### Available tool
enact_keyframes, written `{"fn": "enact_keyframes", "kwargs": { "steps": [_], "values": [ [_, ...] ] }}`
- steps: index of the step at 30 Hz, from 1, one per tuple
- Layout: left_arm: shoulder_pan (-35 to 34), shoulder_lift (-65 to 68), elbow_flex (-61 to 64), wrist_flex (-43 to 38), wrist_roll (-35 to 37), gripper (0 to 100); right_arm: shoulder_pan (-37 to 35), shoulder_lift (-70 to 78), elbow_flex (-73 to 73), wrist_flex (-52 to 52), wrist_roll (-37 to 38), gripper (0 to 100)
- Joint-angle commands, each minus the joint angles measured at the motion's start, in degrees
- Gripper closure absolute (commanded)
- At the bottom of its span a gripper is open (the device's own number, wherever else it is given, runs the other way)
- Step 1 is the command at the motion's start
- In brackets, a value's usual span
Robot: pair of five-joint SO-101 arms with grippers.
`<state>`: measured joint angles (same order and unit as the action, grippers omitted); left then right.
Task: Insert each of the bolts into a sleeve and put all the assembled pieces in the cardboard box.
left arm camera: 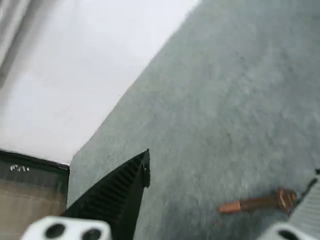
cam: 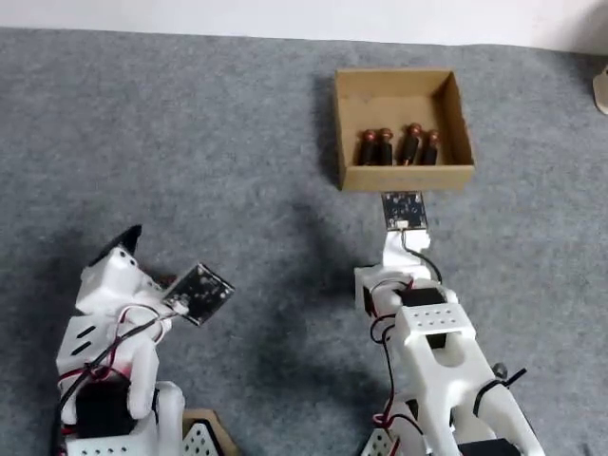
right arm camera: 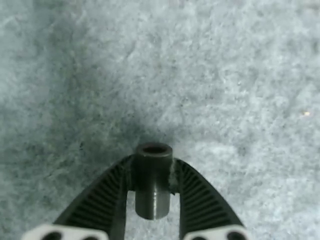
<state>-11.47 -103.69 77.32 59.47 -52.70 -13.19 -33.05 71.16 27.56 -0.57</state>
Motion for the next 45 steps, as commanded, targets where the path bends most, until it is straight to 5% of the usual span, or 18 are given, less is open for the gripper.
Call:
{"fn": "enact_keyframes", "kwargs": {
  "steps": [1,16,24,35,45],
  "values": [
    [0.7,0.8,-2.9,3.3,-3.9,56,-0.2,-1.3,-0.4,-1.1,-0.2,99.3],
    [-0.1,2.7,-5.8,13.5,-11.3,56,-0.2,-1.3,0.6,-1.1,-0.2,99.3],
    [0.3,30.1,-21.5,16.1,-8.6,56,-0.2,-1.3,0.6,-1.1,-0.1,99.3],
    [0.5,56.7,-32.3,21.5,-33.1,56,-0.2,-1.4,0.7,-1.1,-0.1,99.3],
    [-2.6,75.6,-44.6,23.0,-43.3,56,-0.2,-1.4,0.7,-1.1,-0.1,99.3]
  ]
}}
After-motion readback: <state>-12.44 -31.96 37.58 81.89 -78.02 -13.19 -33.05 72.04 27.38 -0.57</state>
